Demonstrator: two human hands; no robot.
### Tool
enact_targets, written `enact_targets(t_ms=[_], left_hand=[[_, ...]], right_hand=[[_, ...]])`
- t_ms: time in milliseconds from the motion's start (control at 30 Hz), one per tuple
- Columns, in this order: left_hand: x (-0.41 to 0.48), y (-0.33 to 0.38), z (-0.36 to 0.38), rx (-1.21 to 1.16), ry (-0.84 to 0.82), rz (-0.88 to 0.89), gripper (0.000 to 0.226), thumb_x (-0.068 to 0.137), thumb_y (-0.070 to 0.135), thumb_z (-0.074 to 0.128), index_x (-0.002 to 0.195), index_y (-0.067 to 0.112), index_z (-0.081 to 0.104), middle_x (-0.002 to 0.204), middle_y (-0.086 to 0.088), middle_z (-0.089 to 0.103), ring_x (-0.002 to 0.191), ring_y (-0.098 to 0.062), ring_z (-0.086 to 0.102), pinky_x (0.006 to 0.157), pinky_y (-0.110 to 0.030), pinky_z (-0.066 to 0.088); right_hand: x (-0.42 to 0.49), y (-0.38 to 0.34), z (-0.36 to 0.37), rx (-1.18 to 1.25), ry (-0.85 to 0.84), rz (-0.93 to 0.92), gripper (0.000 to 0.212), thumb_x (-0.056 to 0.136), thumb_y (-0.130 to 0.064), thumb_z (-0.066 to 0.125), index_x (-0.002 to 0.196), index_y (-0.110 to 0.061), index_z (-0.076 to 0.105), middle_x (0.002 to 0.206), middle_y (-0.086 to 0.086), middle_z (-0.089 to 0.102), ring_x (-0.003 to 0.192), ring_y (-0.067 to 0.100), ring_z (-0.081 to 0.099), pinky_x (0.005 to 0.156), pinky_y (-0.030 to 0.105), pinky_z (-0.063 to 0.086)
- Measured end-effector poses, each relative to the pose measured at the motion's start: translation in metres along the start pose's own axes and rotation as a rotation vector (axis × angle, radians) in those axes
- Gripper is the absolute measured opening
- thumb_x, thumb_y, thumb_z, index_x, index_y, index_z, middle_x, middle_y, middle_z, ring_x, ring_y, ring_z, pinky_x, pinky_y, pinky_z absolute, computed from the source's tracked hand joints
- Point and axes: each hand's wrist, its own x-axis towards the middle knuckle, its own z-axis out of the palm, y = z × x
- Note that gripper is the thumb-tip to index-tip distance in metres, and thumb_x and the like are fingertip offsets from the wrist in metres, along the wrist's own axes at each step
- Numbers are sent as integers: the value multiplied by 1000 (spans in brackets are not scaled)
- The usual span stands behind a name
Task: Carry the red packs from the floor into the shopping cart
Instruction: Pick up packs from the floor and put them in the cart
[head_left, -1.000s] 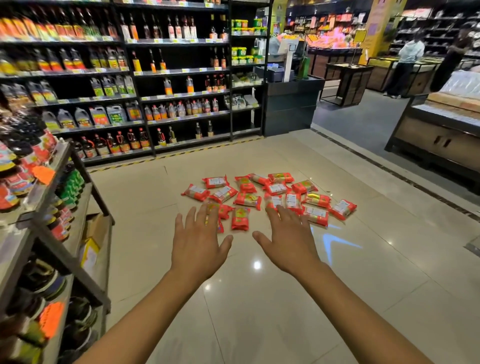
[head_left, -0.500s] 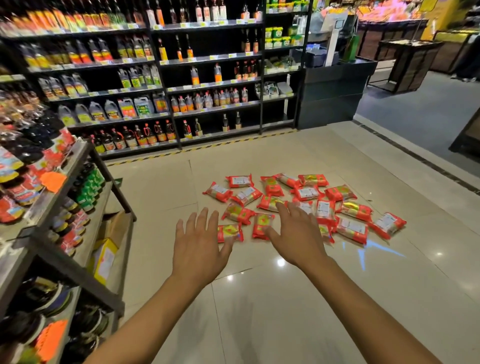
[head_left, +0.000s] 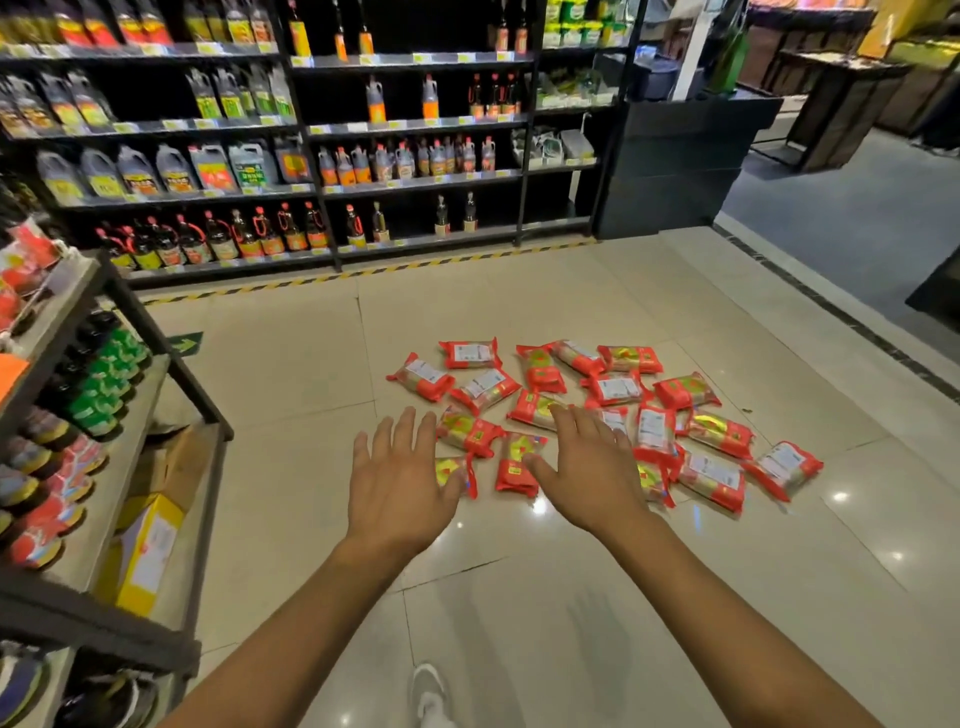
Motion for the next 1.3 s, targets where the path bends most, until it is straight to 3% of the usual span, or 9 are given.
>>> enact_targets(t_ms=[67,200,267,367,467,833,933,1067,1300], left_hand=[[39,-11,3,-13,-39,-5,79,99,64,28,163,17,25,170,-11,25,155,-33,24,125,-53,17],[108,-29,15,-102,-22,34,81,87,62,38,140,5,60,142,-22,61,129,-45,58,106,-64,45],[137,-33,20,-121,-45,32,78,89,60,46,143,5,57,144,-21,59,132,-44,55,107,-62,42],[175,-39,31,-104,-84,30,77,98,61,43,158,12,35,163,-14,38,150,-36,34,120,-56,25],[212,-42,50,-120,-133,11,78,102,61,42,163,17,24,170,-11,25,155,-33,24,125,-53,18],[373,-45,136,-152,-240,-102,76,100,57,51,158,13,34,164,-12,36,148,-33,35,120,-49,26],[426,-44,182,-173,-304,-176,76,100,58,49,160,14,30,166,-10,33,150,-32,33,120,-46,25],[483,-45,266,-179,-440,-271,76,101,56,48,161,13,28,166,-11,32,149,-34,33,119,-46,27],[531,-64,473,-401,-556,-608,71,100,54,54,156,15,36,154,-17,45,136,-43,46,106,-49,40]], right_hand=[[38,-9,1,-5,2,11,73,103,-59,40,162,-20,21,166,7,30,153,28,28,123,51,22],[100,-22,4,1,-10,29,74,103,-59,41,162,-20,21,166,7,31,152,28,29,122,51,24],[127,-22,7,2,-19,55,74,102,-60,42,161,-20,23,164,7,35,150,28,33,124,52,24],[159,-16,13,16,-40,101,75,101,-63,41,161,-19,25,164,7,35,151,28,33,125,52,21],[192,-6,19,30,-59,134,76,100,-62,46,160,-19,27,163,6,37,148,30,37,120,48,29],[373,44,93,112,-171,181,75,101,-58,47,158,-14,28,159,12,41,145,33,39,113,48,38],[438,62,130,137,-204,197,74,102,-54,50,159,-13,28,159,13,42,146,35,37,114,48,36],[512,95,203,198,-318,283,73,100,-54,53,155,-13,29,148,18,51,134,40,49,105,48,43],[587,153,390,271,-436,422,87,95,-58,61,160,-15,23,149,17,48,134,39,49,105,49,42]])
